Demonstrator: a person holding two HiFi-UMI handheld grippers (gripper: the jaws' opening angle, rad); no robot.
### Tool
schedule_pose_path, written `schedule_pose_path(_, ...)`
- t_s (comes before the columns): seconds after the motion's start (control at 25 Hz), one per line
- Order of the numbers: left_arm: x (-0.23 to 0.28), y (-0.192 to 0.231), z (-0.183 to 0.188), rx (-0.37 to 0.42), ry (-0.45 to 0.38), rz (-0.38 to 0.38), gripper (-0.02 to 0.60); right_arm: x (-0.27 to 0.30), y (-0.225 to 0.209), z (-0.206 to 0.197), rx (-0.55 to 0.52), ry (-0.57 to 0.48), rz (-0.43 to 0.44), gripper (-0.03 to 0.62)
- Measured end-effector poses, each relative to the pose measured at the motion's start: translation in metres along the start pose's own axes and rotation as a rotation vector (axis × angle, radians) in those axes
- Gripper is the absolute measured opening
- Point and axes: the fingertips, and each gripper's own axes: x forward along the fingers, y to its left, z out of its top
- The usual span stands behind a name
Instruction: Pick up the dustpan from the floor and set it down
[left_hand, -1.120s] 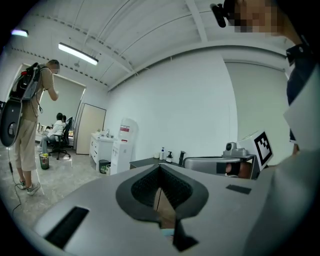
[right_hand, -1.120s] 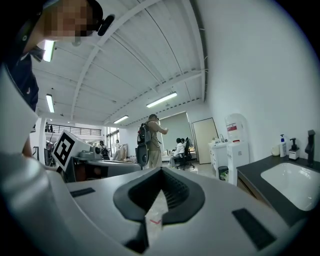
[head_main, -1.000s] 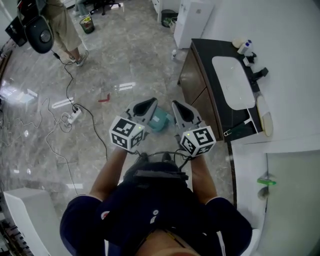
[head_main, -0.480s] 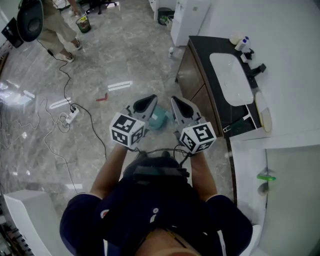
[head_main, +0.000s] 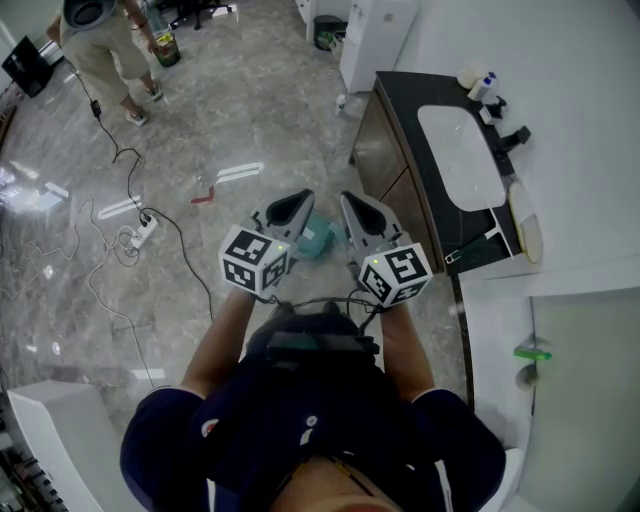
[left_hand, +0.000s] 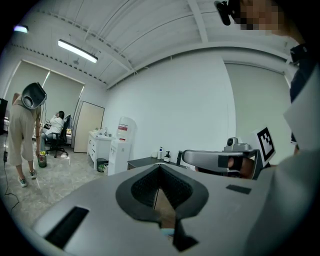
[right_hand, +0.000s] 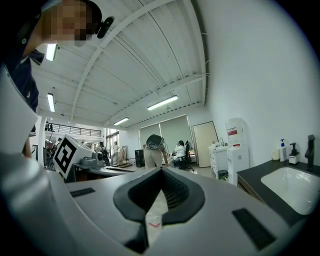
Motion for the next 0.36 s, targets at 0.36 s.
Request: schedule_pose_path(0.36, 0.0011, -0.0014, -0.0014, 0.000, 0.004, -0.004, 0.012, -0.0009, -0.0006, 0.0008, 0.001, -0.001, -0.002, 0.006)
